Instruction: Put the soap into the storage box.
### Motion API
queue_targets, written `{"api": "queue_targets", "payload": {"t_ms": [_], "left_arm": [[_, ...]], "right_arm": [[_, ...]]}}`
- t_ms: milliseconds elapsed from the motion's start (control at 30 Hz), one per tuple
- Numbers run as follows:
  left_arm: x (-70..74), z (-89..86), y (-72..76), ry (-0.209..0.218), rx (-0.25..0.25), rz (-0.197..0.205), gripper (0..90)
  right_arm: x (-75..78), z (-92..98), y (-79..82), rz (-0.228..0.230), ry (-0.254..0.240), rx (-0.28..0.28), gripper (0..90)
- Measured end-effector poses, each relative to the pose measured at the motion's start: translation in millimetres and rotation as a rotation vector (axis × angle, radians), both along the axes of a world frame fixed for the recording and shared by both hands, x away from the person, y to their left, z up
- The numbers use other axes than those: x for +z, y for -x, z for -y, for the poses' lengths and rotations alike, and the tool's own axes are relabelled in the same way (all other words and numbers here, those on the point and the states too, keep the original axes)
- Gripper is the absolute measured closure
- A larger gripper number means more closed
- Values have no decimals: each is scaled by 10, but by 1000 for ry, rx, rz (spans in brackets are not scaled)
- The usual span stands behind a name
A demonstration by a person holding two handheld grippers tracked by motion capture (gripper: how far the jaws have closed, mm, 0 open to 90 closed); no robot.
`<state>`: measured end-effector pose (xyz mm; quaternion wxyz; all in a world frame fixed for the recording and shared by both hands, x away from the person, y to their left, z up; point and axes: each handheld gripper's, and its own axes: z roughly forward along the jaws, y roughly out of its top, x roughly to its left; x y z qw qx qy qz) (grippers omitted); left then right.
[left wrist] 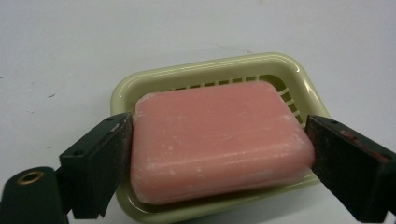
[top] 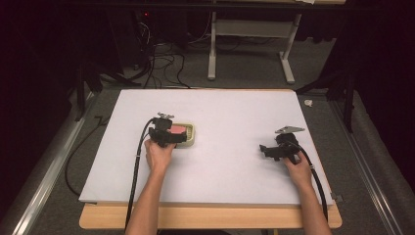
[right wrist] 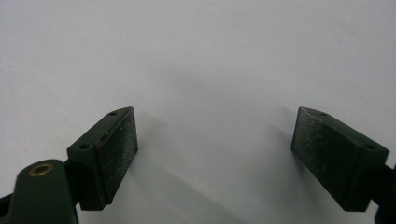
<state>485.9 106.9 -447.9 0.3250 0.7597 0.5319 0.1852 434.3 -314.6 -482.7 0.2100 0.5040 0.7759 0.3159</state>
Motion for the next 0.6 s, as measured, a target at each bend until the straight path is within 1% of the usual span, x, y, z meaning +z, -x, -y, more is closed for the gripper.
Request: {"api": "queue_targets", "payload": {"t_ms": [133,433,600], "left_arm": [[7,-16,1,1,-4,0,96],[58,-38,31,9,-3,19,97],[108,-52,72,9,-14,34,99]], "right_arm": [[0,-1,1,-1,-1,-2,150],[0,-1,1,-1,-1,-2,150],[0,-1,1,-1,-1,-2,150]]}}
